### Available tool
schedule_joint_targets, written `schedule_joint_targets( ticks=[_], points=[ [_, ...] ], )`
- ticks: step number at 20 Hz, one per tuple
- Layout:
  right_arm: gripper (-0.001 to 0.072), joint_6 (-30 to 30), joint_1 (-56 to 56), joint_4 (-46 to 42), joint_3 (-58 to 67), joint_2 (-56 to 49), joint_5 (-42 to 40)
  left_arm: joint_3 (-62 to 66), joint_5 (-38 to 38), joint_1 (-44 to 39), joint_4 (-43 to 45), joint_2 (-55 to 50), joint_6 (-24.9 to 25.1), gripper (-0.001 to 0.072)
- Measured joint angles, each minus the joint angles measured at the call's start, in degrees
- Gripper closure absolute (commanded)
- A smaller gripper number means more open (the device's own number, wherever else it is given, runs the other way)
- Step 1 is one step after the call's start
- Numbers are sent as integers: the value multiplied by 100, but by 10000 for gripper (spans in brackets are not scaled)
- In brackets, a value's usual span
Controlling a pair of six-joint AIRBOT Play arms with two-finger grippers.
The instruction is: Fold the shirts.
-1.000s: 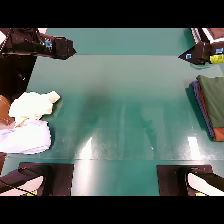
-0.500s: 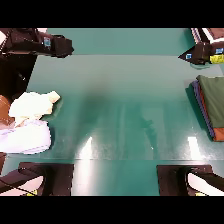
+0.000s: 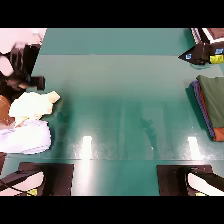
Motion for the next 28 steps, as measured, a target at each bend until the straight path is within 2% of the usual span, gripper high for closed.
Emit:
schedule_joint_targets(
  ticks=[2, 5, 7, 8, 9, 15, 19, 23, 28],
  points=[
    [694, 2, 0, 2, -2, 0, -4, -566, 267, 236, 76, -31, -140, 230],
    [695, 2, 0, 0, 0, 0, -11, -979, 474, 398, 118, -48, -267, 446],
    [695, 2, 0, 0, 0, 0, -17, -1097, 514, 450, 144, -52, -315, 472],
    [694, 2, 0, 0, 0, 0, -22, -1132, 511, 463, 142, -55, -332, 635],
    [695, 2, 0, 0, 0, 0, -22, -1156, 507, 476, 146, -55, -343, 684],
    [695, 2, 0, 9, 0, 31, -55, -446, 225, 507, 46, 254, -391, 685],
    [695, 2, -4, 35, 0, 310, -533, 1003, -122, 216, -457, 970, -9, 687],
    [695, 2, -4, 46, 0, 717, -1314, 2566, -588, -796, -684, 1329, 275, 688],
    [695, 2, -9, 11, 0, 1047, -1818, 3338, -793, -2618, -702, 938, 391, 684]
  ],
)
